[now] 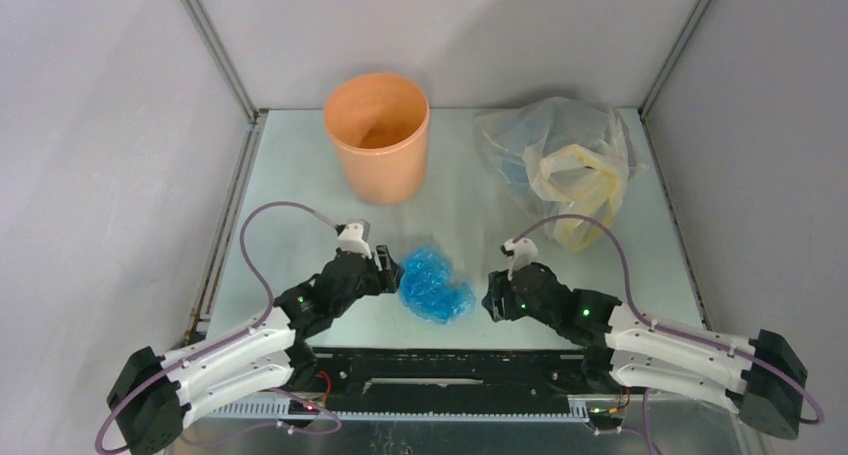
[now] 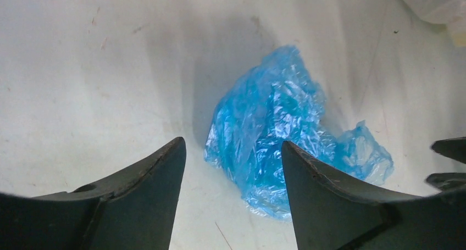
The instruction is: Put the trash bags into the trash bin
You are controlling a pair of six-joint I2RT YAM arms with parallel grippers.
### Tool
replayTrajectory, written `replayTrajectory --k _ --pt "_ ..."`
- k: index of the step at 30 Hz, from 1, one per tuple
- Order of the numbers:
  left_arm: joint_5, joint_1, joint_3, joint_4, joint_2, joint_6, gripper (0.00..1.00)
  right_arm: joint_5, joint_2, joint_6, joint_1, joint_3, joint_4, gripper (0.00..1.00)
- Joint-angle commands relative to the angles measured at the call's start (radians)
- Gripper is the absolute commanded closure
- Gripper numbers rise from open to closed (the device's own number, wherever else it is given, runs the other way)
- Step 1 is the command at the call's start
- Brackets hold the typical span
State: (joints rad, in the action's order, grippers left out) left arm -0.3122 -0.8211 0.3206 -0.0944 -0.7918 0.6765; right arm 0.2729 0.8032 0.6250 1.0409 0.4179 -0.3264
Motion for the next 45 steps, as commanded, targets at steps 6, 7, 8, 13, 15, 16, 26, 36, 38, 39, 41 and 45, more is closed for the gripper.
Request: replayTrajectory --k 6,7,8,13,15,16,26,36,38,39,41,45 --pt "0.027 0.007 0.162 -0.050 -0.133 -0.186 0.26 -0.138 0.269 -0.062 0.028 0.137 0.145 0.33" --pt "0.033 0.006 0.178 -0.049 -0.160 -0.194 0.26 -0.136 0.294 -0.065 0.031 0.149 0.152 0.33" --pt "0.036 0.006 0.192 -0.050 -0.186 -0.199 0.26 -0.132 0.315 -0.066 0.031 0.158 0.159 0.33" --pt "0.012 0.006 0.247 -0.046 -0.280 -0.216 0.30 -0.088 0.395 -0.055 0.018 0.184 0.173 0.42" --pt "0.013 0.006 0.270 -0.043 -0.325 -0.225 0.31 -0.081 0.413 -0.048 0.007 0.185 0.182 0.52" --pt "0.017 0.006 0.277 -0.038 -0.338 -0.228 0.31 -0.080 0.420 -0.047 0.003 0.185 0.187 0.56" --pt "0.029 0.031 0.302 0.016 -0.503 -0.233 0.48 -0.074 0.421 -0.073 -0.001 0.185 0.177 1.00" --pt "-0.039 0.187 0.100 0.033 -0.279 -0.095 0.72 0.126 0.222 -0.008 -0.062 0.165 -0.046 1.00" --pt "-0.037 0.218 0.064 0.025 -0.222 -0.086 0.73 0.139 0.157 -0.004 -0.086 0.148 -0.074 1.00" --pt "-0.028 0.233 0.055 0.015 -0.198 -0.084 0.73 0.149 0.111 0.002 -0.096 0.141 -0.092 1.00" --pt "-0.017 0.249 0.036 0.004 -0.151 -0.073 0.73 0.176 0.042 0.011 -0.114 0.134 -0.136 1.00" --pt "-0.003 0.261 0.004 0.001 -0.088 -0.055 0.75 0.206 -0.087 0.020 -0.151 0.118 -0.205 1.00"
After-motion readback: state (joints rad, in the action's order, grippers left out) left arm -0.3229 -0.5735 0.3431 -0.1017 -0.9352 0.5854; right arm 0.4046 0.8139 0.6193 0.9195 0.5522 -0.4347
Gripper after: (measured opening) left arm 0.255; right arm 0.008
